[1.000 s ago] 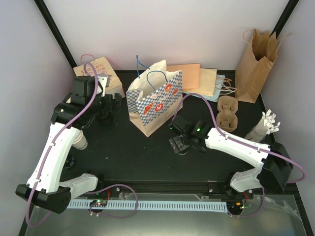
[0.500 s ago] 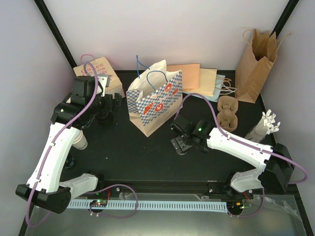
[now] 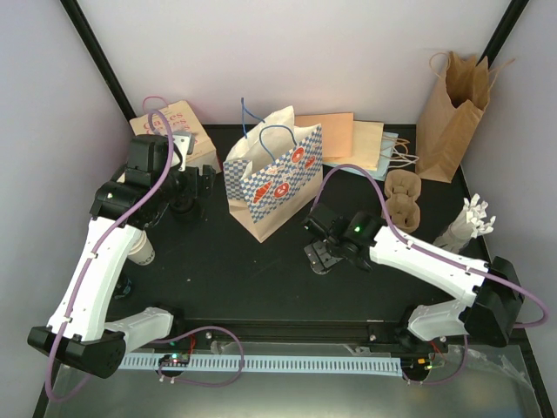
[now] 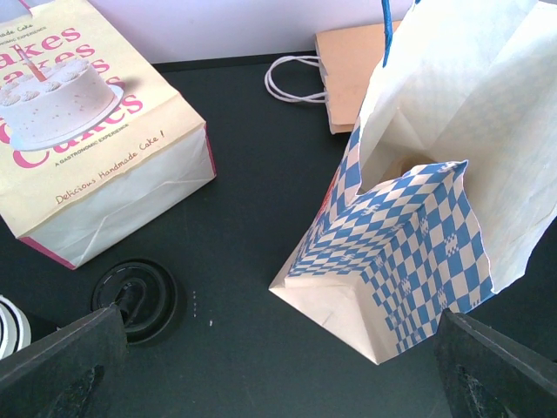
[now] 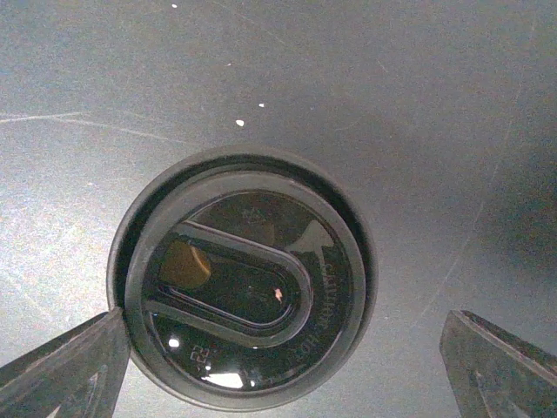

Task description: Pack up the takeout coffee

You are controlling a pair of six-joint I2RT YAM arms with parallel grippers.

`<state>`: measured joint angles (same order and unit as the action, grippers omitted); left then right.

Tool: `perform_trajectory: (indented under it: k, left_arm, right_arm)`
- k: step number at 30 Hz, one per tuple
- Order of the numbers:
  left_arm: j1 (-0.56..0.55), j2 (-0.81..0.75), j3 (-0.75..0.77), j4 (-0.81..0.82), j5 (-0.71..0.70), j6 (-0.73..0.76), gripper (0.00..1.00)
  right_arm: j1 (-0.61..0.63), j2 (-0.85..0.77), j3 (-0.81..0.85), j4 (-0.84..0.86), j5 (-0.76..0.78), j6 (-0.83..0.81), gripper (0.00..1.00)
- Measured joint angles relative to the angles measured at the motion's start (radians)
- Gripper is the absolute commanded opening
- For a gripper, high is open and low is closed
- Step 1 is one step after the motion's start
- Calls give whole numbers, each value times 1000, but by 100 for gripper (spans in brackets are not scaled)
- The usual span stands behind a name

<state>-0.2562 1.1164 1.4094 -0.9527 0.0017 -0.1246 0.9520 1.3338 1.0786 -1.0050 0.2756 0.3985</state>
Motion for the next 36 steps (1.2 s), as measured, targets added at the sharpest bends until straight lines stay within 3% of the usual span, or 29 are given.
perform_trajectory:
  k: [24, 36]
  left_arm:
    - [0, 0, 0, -1, 2, 21, 99]
    - [0, -4, -1, 0, 2, 21, 99]
  right_arm:
    - [0, 8, 55, -39, -17, -10, 99]
    - [0, 31, 65, -49, -24, -19, 92]
